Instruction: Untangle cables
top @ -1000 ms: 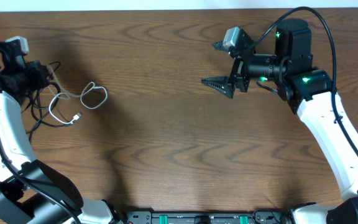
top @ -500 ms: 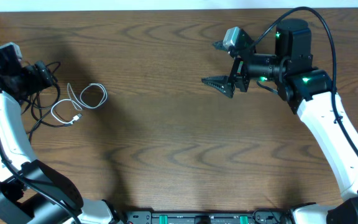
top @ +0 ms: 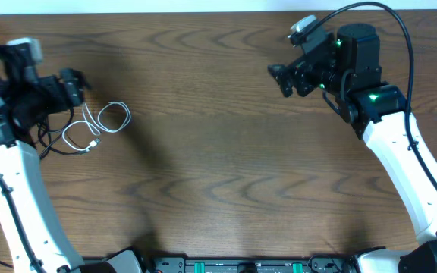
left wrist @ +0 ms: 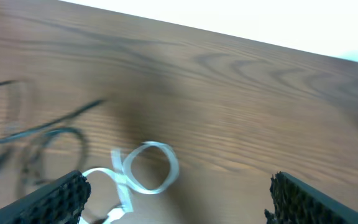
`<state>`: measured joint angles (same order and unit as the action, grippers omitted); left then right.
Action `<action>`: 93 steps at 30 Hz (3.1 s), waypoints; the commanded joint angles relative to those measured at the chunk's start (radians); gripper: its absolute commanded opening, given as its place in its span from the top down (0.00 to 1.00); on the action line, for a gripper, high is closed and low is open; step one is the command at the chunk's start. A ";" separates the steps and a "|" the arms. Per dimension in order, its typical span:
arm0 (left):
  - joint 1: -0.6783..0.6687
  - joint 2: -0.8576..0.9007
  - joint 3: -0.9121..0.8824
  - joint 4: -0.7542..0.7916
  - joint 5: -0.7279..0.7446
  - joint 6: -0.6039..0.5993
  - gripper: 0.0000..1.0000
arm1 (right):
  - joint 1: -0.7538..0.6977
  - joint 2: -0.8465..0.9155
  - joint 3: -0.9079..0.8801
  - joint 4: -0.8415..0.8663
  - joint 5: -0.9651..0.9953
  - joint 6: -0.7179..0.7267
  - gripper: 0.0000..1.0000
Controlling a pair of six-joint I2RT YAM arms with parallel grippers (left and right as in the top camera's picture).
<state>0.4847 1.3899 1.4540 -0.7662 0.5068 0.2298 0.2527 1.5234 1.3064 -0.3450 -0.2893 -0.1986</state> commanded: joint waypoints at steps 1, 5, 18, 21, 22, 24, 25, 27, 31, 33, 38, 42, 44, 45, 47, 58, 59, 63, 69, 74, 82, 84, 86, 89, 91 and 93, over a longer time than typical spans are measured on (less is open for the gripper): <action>-0.074 0.002 0.016 -0.043 0.091 0.008 0.06 | 0.002 0.001 0.003 -0.011 0.222 0.074 0.01; -0.152 0.003 0.016 -0.075 0.088 0.008 0.06 | 0.002 0.001 0.003 -0.033 0.234 0.074 0.01; -0.220 0.003 0.016 -0.079 0.088 0.008 0.06 | 0.002 0.001 0.003 -0.179 0.234 0.074 0.01; -0.220 0.003 0.016 -0.079 0.087 0.008 0.06 | 0.002 0.001 0.003 -0.199 0.234 0.074 0.01; -0.220 0.003 0.016 -0.079 0.087 0.008 0.06 | 0.002 0.001 0.003 -0.202 0.234 0.074 0.01; -0.220 0.003 0.016 -0.079 0.087 0.008 0.06 | 0.002 0.001 0.003 -0.206 0.234 0.074 0.01; -0.220 0.003 0.016 -0.079 0.087 0.008 0.06 | 0.002 0.001 0.003 -0.211 0.234 0.074 0.01; -0.220 0.003 0.016 -0.079 0.087 0.008 0.06 | 0.002 0.001 0.003 -0.216 0.234 0.074 0.01; -0.220 0.003 0.016 -0.079 0.087 0.008 0.06 | 0.002 0.001 0.003 -0.221 0.234 0.074 0.01; -0.219 0.004 0.016 -0.079 0.085 0.008 0.06 | 0.002 0.001 0.003 -0.221 0.234 0.074 0.01; -0.220 0.003 0.016 -0.079 0.057 0.008 0.06 | 0.002 0.001 0.003 -0.221 0.234 0.074 0.01; -0.222 -0.018 0.015 -0.079 0.038 0.008 0.06 | 0.002 0.001 0.003 -0.221 0.234 0.074 0.01; -0.223 -0.049 0.003 -0.079 0.038 0.008 0.06 | 0.002 0.001 0.003 -0.221 0.234 0.074 0.01; -0.223 -0.068 -0.007 -0.079 0.038 0.008 0.06 | 0.002 0.001 0.003 -0.221 0.234 0.074 0.01; -0.223 -0.111 -0.033 -0.080 0.036 0.008 0.06 | 0.002 0.001 0.003 -0.221 0.234 0.074 0.01; -0.346 -0.441 -0.402 0.296 0.031 0.008 0.06 | 0.002 0.001 0.003 -0.221 0.234 0.074 0.01; -0.354 -0.475 -0.447 0.350 0.031 0.008 0.06 | 0.002 0.001 0.003 -0.221 0.234 0.074 0.01; -0.367 -0.674 -0.672 0.574 0.032 0.008 0.06 | 0.002 0.001 0.003 -0.221 0.234 0.074 0.01; -0.367 -0.897 -0.875 0.750 0.032 0.065 0.06 | 0.002 0.001 0.003 -0.221 0.234 0.074 0.01; -0.367 -1.057 -1.062 0.903 0.032 0.124 0.06 | 0.002 0.001 0.003 -0.221 0.234 0.074 0.01; -0.367 -1.258 -1.379 1.183 0.048 0.126 0.06 | 0.002 0.001 0.003 -0.221 0.234 0.074 0.01; -0.368 -1.306 -1.453 1.223 0.071 0.126 0.06 | 0.002 0.001 0.003 -0.221 0.234 0.074 0.01; -0.372 -1.333 -1.449 1.151 0.070 0.133 0.06 | 0.002 0.001 0.003 -0.221 0.234 0.074 0.01; -0.373 -1.363 -1.450 1.089 0.069 0.133 0.06 | 0.002 0.001 0.003 -0.221 0.234 0.074 0.01; -0.373 -1.374 -1.450 1.049 0.069 0.137 0.06 | 0.002 0.001 0.003 -0.221 0.234 0.074 0.01; -0.373 -1.384 -1.450 0.988 0.064 0.137 0.06 | 0.002 0.001 0.003 -0.221 0.234 0.074 0.01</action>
<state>0.1158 0.0292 0.0059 0.2794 0.5636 0.3489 0.2527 1.5234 1.3064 -0.5644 -0.0582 -0.1375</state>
